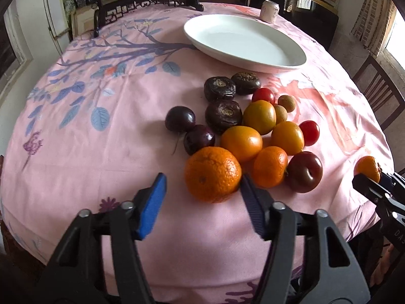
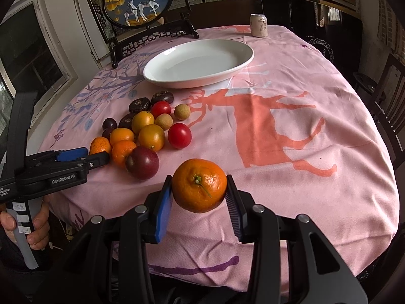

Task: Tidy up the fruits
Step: 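Grasp the large orange with the left tool while the right tool carries the tangerine toward the plate, then lower both fruits onto the white plate and open both tools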

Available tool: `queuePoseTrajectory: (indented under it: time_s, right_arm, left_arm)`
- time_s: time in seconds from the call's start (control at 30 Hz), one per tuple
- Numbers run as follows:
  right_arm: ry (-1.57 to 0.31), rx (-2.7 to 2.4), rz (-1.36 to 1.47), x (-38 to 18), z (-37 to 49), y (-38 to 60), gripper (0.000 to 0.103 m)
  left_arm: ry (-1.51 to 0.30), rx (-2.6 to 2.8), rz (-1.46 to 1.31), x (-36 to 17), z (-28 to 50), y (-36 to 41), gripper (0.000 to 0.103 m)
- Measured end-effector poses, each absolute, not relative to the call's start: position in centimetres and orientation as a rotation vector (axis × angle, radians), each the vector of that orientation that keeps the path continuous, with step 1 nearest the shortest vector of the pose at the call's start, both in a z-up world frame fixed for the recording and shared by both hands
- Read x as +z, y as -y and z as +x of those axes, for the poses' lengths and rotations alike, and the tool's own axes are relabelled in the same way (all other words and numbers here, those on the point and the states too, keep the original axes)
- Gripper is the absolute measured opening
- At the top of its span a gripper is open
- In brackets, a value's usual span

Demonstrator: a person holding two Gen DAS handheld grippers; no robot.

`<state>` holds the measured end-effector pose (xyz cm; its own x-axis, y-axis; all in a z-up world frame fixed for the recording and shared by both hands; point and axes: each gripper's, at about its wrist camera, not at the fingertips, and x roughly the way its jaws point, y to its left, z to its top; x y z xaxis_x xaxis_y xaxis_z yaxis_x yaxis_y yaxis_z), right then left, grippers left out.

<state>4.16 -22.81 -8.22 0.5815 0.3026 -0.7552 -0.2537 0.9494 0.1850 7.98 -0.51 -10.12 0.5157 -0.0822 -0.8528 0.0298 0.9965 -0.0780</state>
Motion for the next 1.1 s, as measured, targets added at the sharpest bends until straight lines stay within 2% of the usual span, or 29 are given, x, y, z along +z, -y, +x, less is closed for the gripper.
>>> queuePoseTrajectory:
  time_s: [0.4, 0.57, 0.7, 0.9, 1.1]
  right_arm:
    - [-0.897, 0.354, 0.044, -8.2, 5.0, 21.4, 0.041]
    - [-0.875, 0.385, 0.032, -6.8, 6.4, 20.6, 0.041]
    - [-0.85, 0.457, 0.007, -4.4, 9.7, 19.8, 0.041]
    - [-0.837, 0.479, -0.05, -1.2, 19.6, 18.5, 0.041]
    - [-0.901, 0.426, -0.022, -2.8, 32.3, 18.4, 0.041]
  left_arm:
    - [-0.925, -0.106, -0.064, -6.6, 6.2, 0.6, 0.044]
    - [-0.938, -0.103, -0.072, -5.0, 8.1, 0.1, 0.045]
    - [-0.951, -0.109, -0.06, -3.1, 13.0, -0.4, 0.045]
    - [-0.985, -0.085, -0.063, -0.3, 25.0, 0.3, 0.045]
    - [-1.074, -0.078, -0.102, -2.1, 36.2, 2.2, 0.045]
